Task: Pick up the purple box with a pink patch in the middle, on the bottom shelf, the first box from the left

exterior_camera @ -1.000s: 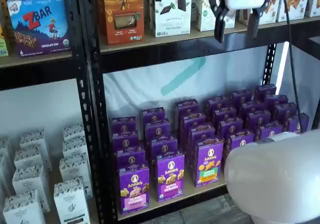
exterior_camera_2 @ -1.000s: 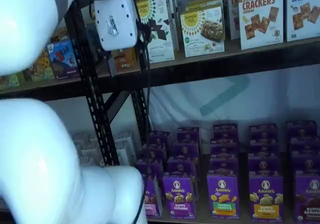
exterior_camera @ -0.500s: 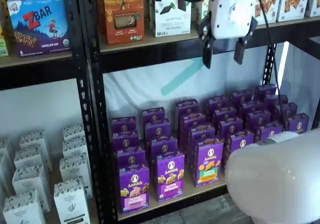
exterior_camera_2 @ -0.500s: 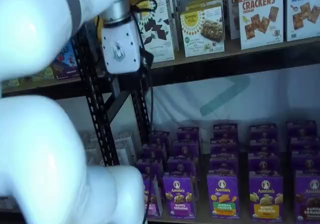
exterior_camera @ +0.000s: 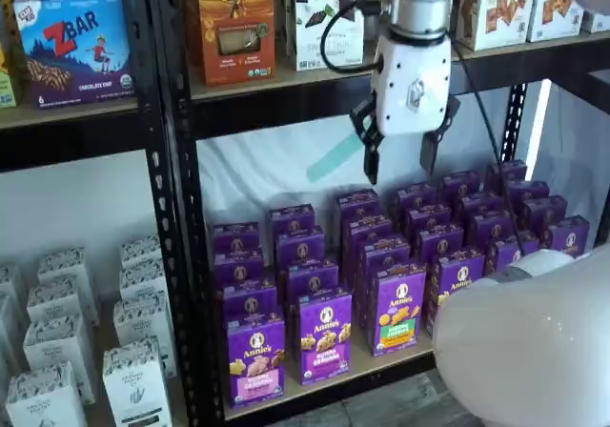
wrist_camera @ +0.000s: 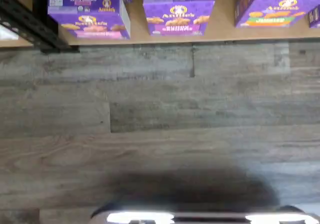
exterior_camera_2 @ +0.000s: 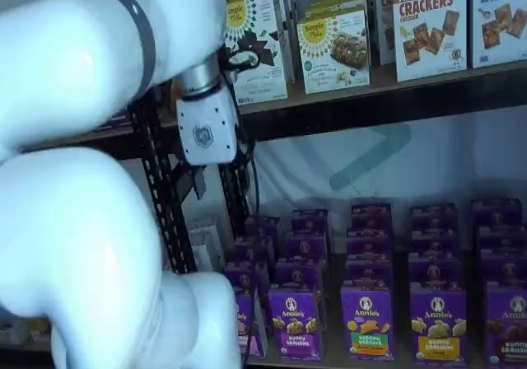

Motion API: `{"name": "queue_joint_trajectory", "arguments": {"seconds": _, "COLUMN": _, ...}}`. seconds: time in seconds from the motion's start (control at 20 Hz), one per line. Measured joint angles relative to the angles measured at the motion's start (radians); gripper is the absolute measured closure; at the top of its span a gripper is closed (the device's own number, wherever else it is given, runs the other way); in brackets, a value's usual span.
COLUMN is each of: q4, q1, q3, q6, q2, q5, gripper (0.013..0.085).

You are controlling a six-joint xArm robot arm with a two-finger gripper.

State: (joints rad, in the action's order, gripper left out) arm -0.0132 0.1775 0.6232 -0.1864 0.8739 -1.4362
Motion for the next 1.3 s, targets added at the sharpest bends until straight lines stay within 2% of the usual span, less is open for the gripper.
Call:
{"name": "queue_joint_trajectory", "arguments": {"seconds": 0.25, "q4": 0.035, "q1": 0.045, "q3": -0.078, "q6": -0.053, "q2": -0.053, "q5": 0.11, "gripper": 0.013}}
{"name": "queue_joint_trajectory", "arguments": {"seconds": 0.75, "q4": 0.047, "q1": 0.083, "q3": -0.217, "q6": -0.103, "q2": -0.184, "q5": 0.383, "gripper": 0.013}}
{"name": "queue_joint_trajectory", "arguments": {"seconds": 1.0, "q4": 0.032, "q1": 0.096, "q3": -0.259, "q6": -0.111, "q2": -0.275, "q5": 0.52, "gripper": 0.013}}
{"name": "queue_joint_trajectory", "arguments": {"seconds": 1.3, "q4": 0.01, "q1": 0.095, "q3": -0.283, "q6": -0.096, "q2": -0.393, "q5": 0.67, "gripper": 0.013}}
